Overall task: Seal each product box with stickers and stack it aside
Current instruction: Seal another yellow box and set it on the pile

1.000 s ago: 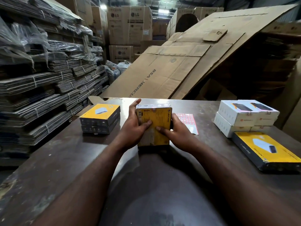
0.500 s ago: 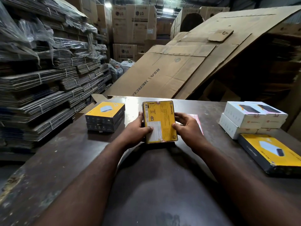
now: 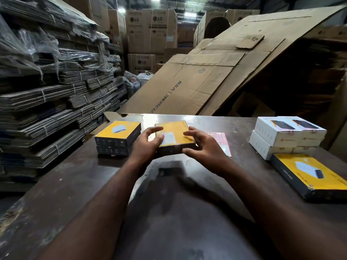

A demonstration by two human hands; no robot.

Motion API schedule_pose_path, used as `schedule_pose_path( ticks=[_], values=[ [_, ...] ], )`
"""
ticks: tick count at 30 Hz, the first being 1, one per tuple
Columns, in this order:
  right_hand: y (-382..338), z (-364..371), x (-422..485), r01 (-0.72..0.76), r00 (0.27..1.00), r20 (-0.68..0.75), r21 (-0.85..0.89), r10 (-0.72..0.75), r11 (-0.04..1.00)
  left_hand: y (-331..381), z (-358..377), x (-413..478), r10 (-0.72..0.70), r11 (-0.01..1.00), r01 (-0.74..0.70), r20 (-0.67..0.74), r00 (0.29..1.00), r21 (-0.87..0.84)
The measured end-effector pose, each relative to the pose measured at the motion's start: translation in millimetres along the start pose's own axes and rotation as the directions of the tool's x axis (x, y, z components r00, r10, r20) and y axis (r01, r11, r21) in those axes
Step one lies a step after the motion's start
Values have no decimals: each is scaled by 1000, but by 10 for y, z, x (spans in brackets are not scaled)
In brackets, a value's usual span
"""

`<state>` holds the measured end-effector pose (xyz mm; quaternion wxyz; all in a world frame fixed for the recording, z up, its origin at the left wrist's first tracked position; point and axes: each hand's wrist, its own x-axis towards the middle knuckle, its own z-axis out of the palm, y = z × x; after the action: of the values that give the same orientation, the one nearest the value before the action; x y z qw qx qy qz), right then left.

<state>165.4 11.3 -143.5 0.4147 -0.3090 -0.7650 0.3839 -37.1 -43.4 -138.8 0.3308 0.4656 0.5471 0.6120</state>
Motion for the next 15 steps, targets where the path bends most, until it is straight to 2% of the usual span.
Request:
schedule_pose_path(
  ticks=[2, 5, 11, 15],
  values=[
    [19, 16, -6, 50, 998, -30, -111, -53, 993, 38, 50, -32, -41, 994, 45, 40, 998, -96],
    [21, 32, -12, 75, 991, -93, -210, -96, 975, 55, 114, -61, -24, 995, 30, 60, 998, -93],
    [45, 24, 12, 67, 991, -101, -171, -85, 983, 91, 141, -128, 35, 999, -35, 116, 993, 2],
    [66, 23, 3, 52, 991, -114, -166, -72, 985, 64, 120, -93, 80, 996, -82, 83, 993, 27]
  ],
)
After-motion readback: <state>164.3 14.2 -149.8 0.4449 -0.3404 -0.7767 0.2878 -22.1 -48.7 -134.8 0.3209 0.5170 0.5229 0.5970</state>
